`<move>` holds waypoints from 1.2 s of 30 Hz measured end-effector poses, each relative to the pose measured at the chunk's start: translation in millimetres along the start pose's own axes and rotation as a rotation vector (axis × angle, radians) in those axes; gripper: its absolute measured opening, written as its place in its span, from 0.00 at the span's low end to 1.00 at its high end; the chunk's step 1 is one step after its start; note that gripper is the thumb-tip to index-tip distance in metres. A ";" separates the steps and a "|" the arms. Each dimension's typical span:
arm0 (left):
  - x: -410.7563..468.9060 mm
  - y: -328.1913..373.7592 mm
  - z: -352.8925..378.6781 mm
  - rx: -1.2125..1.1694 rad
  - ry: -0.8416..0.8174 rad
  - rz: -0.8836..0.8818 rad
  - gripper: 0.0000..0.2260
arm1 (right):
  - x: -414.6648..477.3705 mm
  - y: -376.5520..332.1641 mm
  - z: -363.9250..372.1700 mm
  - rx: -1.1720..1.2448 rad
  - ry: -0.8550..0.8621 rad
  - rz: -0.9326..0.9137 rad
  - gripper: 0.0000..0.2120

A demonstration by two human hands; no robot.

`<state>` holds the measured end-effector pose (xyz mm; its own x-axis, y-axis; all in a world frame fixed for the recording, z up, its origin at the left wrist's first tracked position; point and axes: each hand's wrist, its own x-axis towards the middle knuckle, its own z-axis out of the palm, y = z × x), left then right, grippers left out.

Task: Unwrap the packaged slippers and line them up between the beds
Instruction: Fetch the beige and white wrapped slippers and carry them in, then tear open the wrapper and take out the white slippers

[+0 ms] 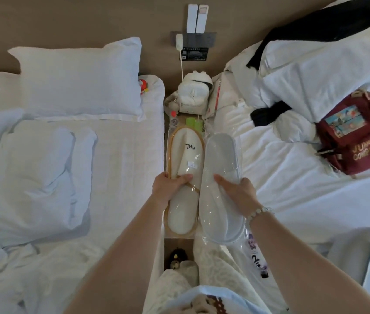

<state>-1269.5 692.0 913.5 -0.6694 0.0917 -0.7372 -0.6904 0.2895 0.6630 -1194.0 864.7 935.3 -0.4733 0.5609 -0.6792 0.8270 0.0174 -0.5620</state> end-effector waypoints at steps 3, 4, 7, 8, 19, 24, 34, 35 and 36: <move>19.7 2.4 1.8 -0.039 0.030 -0.058 0.16 | 24.9 -6.5 10.5 -0.044 -0.044 0.034 0.37; 26.6 1.6 3.0 -0.056 0.041 -0.083 0.14 | 34.4 -8.8 14.0 -0.065 -0.053 0.039 0.38; 45.5 3.5 10.2 -0.104 0.096 -0.158 0.11 | 63.4 -17.9 23.8 -0.157 -0.068 0.049 0.43; 52.9 3.6 13.2 -0.124 0.114 -0.183 0.10 | 75.1 -21.0 25.8 -0.189 -0.067 0.044 0.43; 196.4 -47.9 63.6 -0.232 0.191 -0.343 0.10 | 234.2 5.2 79.5 -0.277 -0.140 0.083 0.27; 324.5 -123.9 79.7 -0.166 0.150 -0.335 0.08 | 345.7 67.6 147.9 -0.278 -0.145 0.103 0.25; 521.2 -242.3 107.2 -0.112 0.097 -0.258 0.11 | 512.4 166.3 258.7 -0.167 -0.109 0.127 0.31; 534.9 -247.1 109.5 -0.127 0.089 -0.250 0.15 | 527.6 170.7 265.5 -0.165 -0.101 0.135 0.31; 548.1 -250.4 111.0 -0.135 0.080 -0.247 0.17 | 541.2 172.6 271.4 -0.154 -0.097 0.137 0.31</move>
<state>-1433.2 775.5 328.9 -0.4922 -0.0431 -0.8694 -0.8620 0.1634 0.4799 -1389.7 946.6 342.6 -0.3741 0.4850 -0.7905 0.9186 0.0770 -0.3875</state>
